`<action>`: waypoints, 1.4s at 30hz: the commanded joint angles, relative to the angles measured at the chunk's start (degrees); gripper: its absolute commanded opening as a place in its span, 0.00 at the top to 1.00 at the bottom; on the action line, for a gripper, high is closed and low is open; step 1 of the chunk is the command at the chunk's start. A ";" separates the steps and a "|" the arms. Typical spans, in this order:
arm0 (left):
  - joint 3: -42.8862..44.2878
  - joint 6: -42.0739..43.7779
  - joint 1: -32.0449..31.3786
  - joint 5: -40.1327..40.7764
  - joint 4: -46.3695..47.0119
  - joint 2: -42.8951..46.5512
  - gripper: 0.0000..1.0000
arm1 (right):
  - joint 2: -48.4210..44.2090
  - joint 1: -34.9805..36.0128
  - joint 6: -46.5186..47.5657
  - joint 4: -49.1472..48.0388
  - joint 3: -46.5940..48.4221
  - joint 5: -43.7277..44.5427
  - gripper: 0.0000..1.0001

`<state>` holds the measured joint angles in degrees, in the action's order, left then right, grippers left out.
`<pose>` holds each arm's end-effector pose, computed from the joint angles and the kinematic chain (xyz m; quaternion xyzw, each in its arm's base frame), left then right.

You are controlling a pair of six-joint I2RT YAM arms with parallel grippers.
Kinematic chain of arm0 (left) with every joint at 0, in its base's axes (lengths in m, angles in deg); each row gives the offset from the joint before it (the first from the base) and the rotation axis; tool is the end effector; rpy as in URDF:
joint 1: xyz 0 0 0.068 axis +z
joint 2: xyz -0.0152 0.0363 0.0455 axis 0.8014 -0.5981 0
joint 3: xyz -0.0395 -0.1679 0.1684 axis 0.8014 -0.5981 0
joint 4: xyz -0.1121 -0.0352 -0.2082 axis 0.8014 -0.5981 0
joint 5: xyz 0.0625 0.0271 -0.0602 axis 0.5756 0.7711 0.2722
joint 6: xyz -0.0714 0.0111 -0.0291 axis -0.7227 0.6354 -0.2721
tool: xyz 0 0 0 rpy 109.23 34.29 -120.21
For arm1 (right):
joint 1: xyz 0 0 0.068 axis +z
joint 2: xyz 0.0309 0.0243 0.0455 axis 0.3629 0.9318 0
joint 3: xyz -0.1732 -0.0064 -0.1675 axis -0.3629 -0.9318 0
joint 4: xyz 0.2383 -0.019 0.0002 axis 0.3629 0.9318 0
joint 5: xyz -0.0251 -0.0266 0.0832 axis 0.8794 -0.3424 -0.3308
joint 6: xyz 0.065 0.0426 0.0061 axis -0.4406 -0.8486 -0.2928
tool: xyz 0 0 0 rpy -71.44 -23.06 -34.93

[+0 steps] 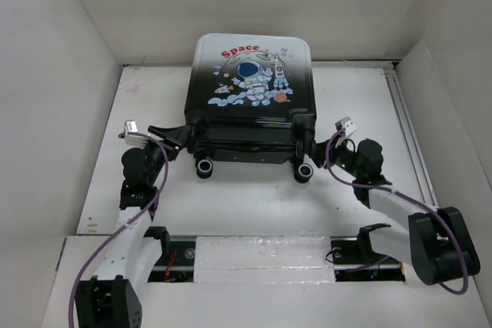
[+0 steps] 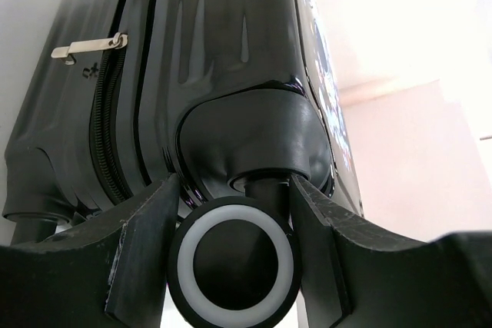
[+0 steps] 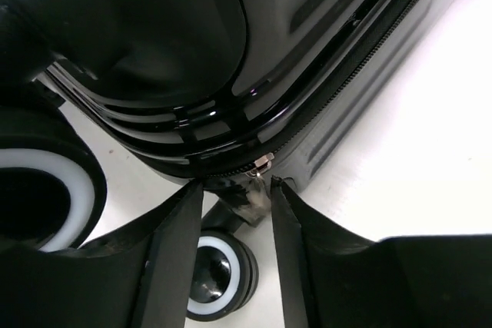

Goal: Pack the luggage

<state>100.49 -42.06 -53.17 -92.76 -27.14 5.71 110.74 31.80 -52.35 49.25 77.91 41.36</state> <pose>0.2088 -0.0215 0.2435 -0.2359 0.6359 -0.4675 0.5669 0.2306 0.0772 0.1716 -0.1838 0.7425 0.2993 0.5704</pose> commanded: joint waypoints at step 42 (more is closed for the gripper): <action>0.44 -9.81 -0.63 -13.78 16.58 6.45 1.00 | 23.07 58.21 -2.81 -4.75 20.34 71.70 1.00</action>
<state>99.66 -45.49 -50.13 -87.23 -27.12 7.30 129.62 90.55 -59.45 42.50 89.63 118.27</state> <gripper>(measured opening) 0.499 0.017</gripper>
